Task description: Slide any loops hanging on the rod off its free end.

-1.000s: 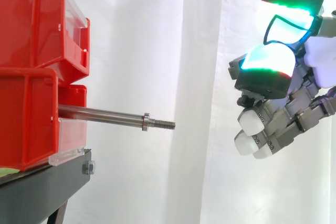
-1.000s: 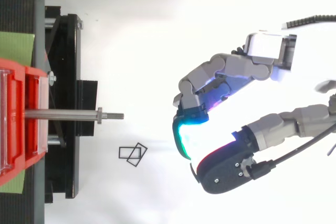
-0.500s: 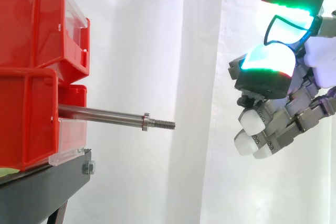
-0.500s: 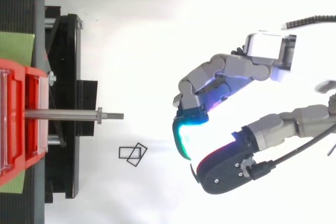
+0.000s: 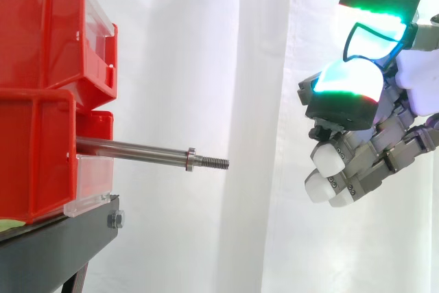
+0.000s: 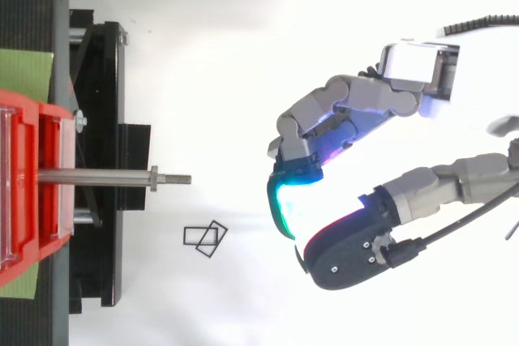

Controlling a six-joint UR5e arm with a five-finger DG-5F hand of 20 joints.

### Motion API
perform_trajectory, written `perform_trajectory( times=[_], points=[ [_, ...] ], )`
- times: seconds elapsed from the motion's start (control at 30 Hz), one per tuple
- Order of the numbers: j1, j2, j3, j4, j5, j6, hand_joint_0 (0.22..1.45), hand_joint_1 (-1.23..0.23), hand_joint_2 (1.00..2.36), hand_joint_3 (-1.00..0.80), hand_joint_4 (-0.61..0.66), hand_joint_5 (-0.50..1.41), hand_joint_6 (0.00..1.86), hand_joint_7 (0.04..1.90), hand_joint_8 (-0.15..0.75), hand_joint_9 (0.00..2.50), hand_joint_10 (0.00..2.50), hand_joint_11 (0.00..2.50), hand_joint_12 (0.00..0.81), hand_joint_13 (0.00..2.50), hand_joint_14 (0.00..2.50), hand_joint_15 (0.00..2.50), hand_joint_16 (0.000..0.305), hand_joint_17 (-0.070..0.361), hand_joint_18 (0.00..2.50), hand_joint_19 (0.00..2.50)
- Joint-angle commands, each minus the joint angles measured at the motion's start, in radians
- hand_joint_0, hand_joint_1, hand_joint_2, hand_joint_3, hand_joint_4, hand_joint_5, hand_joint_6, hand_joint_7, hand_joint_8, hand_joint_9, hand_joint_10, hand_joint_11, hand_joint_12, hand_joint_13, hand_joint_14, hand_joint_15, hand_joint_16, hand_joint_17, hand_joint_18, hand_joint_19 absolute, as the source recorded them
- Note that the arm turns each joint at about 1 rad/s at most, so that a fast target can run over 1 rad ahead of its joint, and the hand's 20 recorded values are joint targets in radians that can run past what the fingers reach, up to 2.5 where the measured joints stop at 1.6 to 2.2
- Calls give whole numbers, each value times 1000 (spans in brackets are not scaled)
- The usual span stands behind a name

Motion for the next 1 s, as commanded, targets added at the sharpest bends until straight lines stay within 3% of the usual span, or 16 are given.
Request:
perform_trajectory(
  times=[0.0, 0.97],
  points=[
    [0, 0, 0, 0, -1, 0, 649, -517, 1002, -469, 90, -227, 879, 1215, 227, 775, 3, 53, 218, 499, 0, 0, 34, 76, 306, 9],
    [0, 0, 0, 0, -1, 0, 650, -525, 1004, -450, 84, -224, 883, 1202, 248, 795, 3, 91, 214, 520, 0, 0, 34, 76, 326, 18]
  ],
)
